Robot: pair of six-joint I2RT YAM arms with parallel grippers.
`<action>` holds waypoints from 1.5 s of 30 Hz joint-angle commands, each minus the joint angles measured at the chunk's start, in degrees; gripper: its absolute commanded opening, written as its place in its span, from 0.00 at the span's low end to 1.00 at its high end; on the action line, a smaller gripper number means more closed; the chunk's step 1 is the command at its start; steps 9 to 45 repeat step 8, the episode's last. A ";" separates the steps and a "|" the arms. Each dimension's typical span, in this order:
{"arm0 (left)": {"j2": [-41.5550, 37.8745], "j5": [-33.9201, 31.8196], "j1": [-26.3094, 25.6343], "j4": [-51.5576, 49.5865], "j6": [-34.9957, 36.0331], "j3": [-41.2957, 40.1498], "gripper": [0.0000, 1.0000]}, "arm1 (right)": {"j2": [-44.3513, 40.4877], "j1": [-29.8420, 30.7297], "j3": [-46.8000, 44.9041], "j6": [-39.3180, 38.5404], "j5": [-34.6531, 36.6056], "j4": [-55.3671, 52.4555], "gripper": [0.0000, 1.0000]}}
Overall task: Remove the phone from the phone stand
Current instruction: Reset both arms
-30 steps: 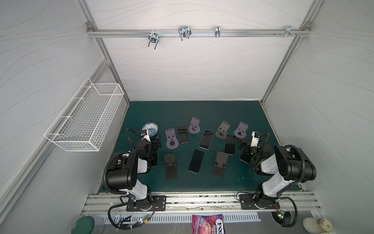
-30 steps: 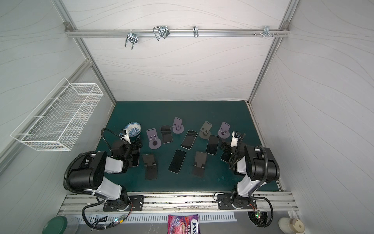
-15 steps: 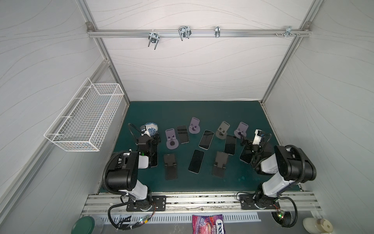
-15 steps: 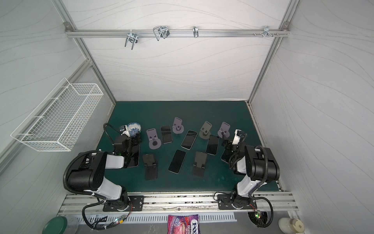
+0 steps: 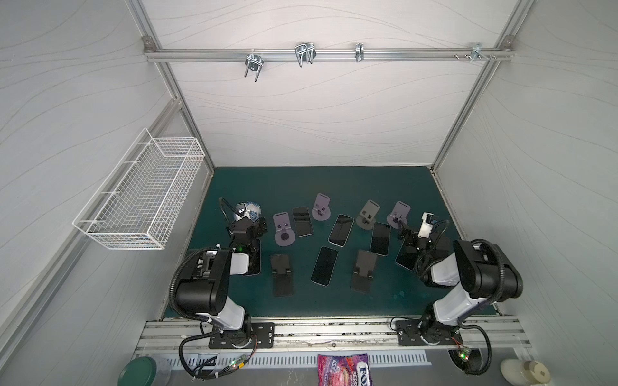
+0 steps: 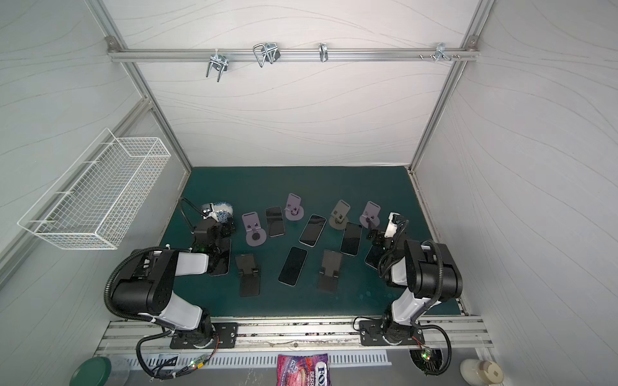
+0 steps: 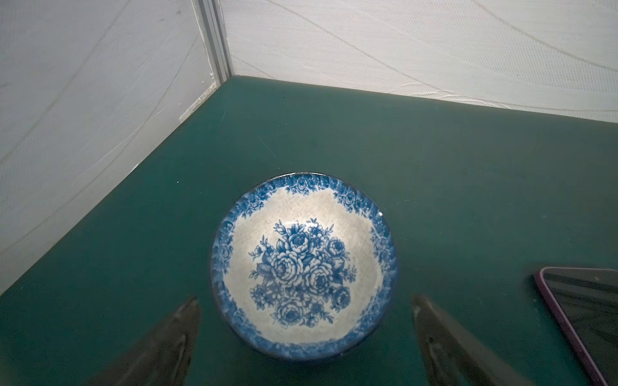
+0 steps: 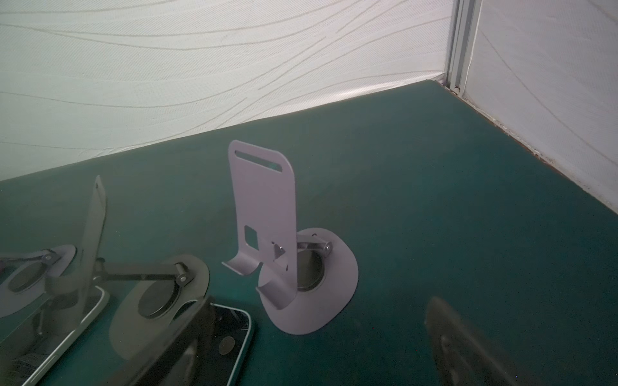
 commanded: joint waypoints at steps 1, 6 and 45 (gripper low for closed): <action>0.75 -0.90 0.02 0.36 0.22 1.30 0.99 | -1.06 0.39 0.40 -0.24 0.51 0.54 0.99; 0.85 -0.93 0.03 0.49 0.22 1.27 0.99 | -1.07 0.39 0.40 -0.18 0.53 0.60 0.99; 0.60 -1.11 -0.07 0.54 0.25 1.05 0.99 | -1.08 0.34 0.40 -0.20 0.51 0.62 0.99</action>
